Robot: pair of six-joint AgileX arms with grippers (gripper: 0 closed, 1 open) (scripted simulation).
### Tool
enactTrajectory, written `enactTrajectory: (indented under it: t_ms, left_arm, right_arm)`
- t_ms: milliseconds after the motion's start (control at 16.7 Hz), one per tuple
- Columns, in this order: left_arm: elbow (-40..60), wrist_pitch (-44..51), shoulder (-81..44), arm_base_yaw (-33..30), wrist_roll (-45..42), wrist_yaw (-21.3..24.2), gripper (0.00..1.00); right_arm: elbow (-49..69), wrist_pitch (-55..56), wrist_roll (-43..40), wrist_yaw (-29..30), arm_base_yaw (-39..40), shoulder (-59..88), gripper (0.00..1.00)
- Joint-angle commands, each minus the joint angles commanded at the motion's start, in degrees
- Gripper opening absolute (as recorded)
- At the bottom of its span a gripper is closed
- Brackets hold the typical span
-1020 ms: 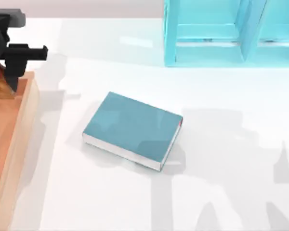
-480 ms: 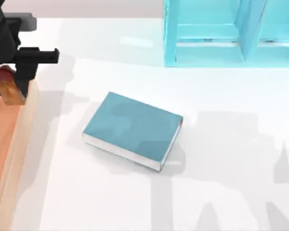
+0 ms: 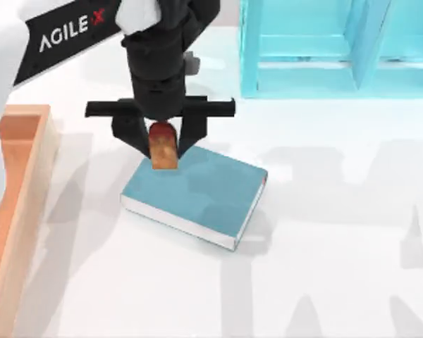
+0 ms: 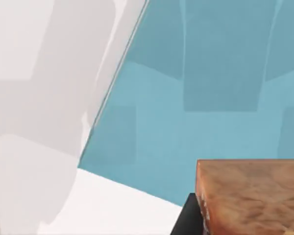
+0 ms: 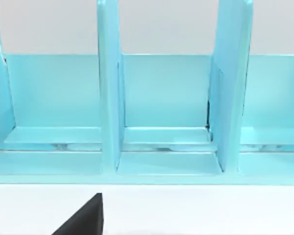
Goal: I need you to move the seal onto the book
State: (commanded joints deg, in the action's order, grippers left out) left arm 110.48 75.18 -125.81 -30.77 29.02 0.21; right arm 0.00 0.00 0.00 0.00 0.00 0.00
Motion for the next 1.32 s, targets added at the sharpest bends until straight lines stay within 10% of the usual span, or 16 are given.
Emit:
enactTrajectory:
  t_ms: [840, 1320]
  left_arm:
    - [4.1, -0.6, -3.9, -4.0, 4.0, 0.1, 0.0]
    - [4.1, -0.6, -3.9, -4.0, 4.0, 0.1, 0.6]
  right_arm:
    - [0.0, 0.0, 0.0, 0.0, 0.0, 0.0, 1.0]
    - [0.0, 0.0, 0.0, 0.0, 0.0, 0.0, 1.0]
